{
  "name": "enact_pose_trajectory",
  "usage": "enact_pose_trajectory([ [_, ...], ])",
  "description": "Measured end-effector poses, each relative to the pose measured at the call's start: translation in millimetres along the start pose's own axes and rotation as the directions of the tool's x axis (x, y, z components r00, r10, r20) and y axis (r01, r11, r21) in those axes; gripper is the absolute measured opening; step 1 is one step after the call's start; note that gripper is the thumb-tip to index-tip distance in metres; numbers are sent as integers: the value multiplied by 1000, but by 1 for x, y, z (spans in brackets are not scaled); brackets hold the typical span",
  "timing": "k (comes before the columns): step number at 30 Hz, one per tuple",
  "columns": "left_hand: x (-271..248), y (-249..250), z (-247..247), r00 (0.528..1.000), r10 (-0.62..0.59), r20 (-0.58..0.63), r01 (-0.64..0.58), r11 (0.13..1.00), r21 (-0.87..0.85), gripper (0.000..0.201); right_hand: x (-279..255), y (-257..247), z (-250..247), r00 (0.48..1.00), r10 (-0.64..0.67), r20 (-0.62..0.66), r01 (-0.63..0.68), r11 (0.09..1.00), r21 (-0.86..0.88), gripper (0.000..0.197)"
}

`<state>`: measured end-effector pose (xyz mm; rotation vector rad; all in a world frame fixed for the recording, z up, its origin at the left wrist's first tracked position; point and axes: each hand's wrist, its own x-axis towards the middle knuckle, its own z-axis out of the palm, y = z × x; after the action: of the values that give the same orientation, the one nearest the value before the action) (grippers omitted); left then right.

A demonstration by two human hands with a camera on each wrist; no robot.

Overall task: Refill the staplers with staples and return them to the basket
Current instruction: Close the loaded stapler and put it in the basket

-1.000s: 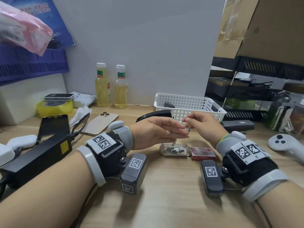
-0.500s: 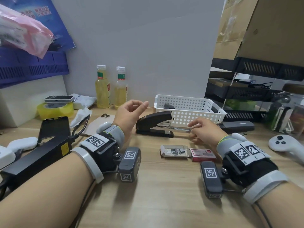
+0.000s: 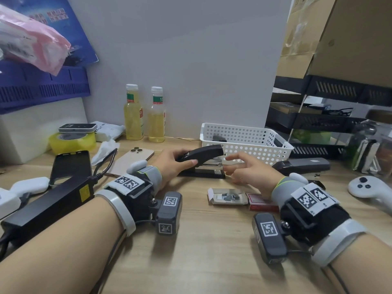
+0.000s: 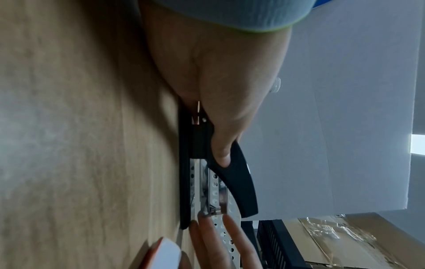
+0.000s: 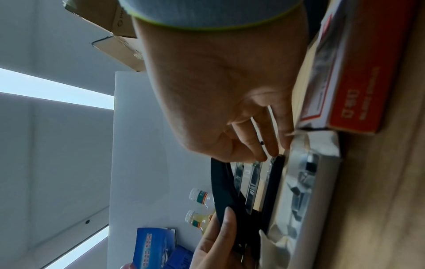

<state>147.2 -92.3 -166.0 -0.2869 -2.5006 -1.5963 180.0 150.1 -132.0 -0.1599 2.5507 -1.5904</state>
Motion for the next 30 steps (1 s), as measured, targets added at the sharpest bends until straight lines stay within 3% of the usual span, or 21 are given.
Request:
enact_pose_trajectory([
  [5,-1,1,0,1000,22,6,-22,999,-31,33,1,-2,0,999,-30,19,32,997,-74,53],
  [13,-2,1,3,1000,12,13,-11,995,-102,31,8,-2,-1,998,-71,2,71,997,-43,57],
  [18,2,6,8,999,11,-31,-18,970,-244,33,15,-16,10,980,-196,-34,183,956,-228,62],
  [21,11,15,2,999,12,34,3,907,-421,34,21,-44,-2,939,-327,-108,266,887,-378,44],
  [24,26,33,1,994,38,102,23,840,-542,34,35,-82,-23,943,-331,23,280,758,-589,30],
  [27,47,50,8,998,46,41,-13,814,-581,31,51,-115,-39,964,-214,160,256,564,-785,27],
  [30,67,55,9,994,-20,-105,-51,775,-629,34,65,-137,-58,970,-214,114,212,524,-825,27],
])
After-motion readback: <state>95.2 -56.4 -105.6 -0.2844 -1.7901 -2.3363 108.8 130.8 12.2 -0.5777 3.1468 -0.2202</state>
